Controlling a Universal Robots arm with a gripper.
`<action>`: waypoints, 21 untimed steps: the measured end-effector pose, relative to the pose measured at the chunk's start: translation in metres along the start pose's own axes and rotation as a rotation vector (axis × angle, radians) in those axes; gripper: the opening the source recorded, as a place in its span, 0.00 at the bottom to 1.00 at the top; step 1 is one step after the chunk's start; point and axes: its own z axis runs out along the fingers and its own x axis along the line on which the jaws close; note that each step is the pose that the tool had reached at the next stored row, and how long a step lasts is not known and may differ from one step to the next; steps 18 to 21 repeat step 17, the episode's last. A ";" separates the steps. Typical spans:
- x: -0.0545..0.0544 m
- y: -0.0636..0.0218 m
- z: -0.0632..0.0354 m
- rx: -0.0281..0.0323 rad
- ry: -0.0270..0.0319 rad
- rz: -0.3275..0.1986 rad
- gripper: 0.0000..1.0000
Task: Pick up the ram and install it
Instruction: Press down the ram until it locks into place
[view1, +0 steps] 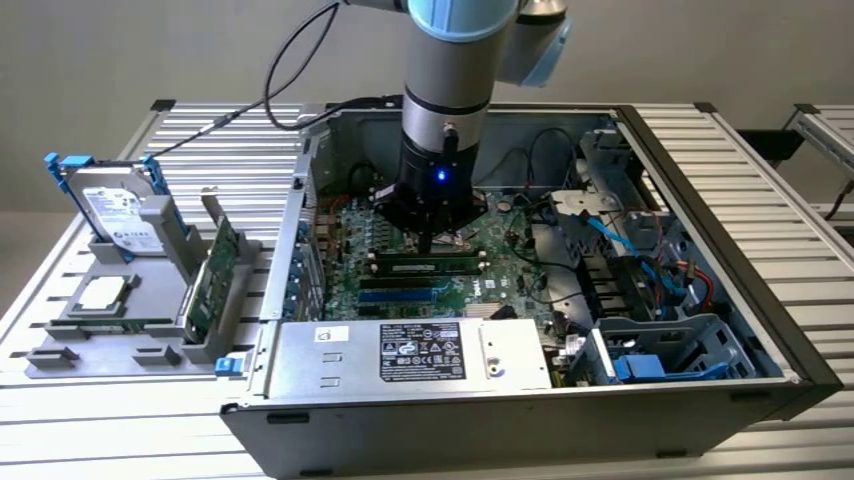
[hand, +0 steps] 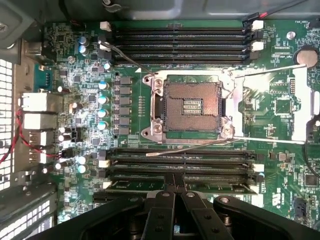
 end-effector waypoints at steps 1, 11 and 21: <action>0.000 -0.0012 -0.0019 -0.0003 0.0012 0.003 0.11; -0.004 -0.0116 -0.0085 -0.0011 0.0019 0.017 0.11; -0.004 -0.0117 -0.0086 -0.0012 0.0019 0.017 0.11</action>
